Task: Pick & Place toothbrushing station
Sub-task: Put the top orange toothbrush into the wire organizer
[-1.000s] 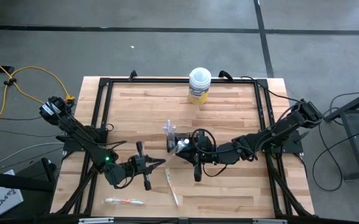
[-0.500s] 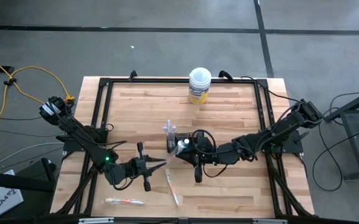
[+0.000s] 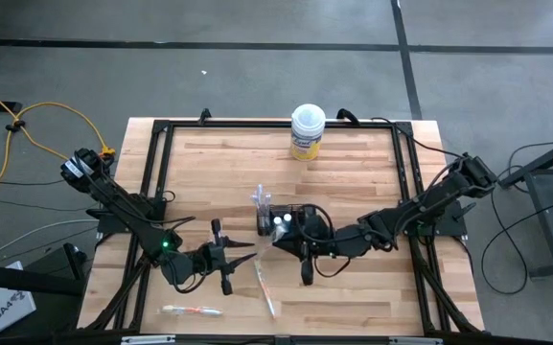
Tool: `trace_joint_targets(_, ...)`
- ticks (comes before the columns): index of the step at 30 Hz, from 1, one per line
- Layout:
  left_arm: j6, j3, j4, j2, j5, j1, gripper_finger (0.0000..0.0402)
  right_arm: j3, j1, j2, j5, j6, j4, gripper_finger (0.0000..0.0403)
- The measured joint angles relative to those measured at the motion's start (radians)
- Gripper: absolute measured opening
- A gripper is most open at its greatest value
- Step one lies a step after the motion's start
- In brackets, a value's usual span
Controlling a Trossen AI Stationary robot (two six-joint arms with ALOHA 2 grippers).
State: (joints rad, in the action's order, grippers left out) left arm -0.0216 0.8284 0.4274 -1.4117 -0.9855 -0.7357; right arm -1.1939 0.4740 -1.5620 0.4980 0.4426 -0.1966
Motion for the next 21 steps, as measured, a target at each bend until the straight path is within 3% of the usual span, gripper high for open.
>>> trace_joint_targets(12, 0.0, 0.0, 0.0, 0.0, 0.0, 0.0, 0.0102, 0.0, 0.067, 0.0, 0.18, 0.013, 0.106, 0.0003)
trace_joint_targets(21, 0.0, 0.0, 0.001, 0.0, -0.001, 0.0, 0.0102, 0.0, -0.02, 0.001, 0.191, 0.05, 0.252, 0.0003)
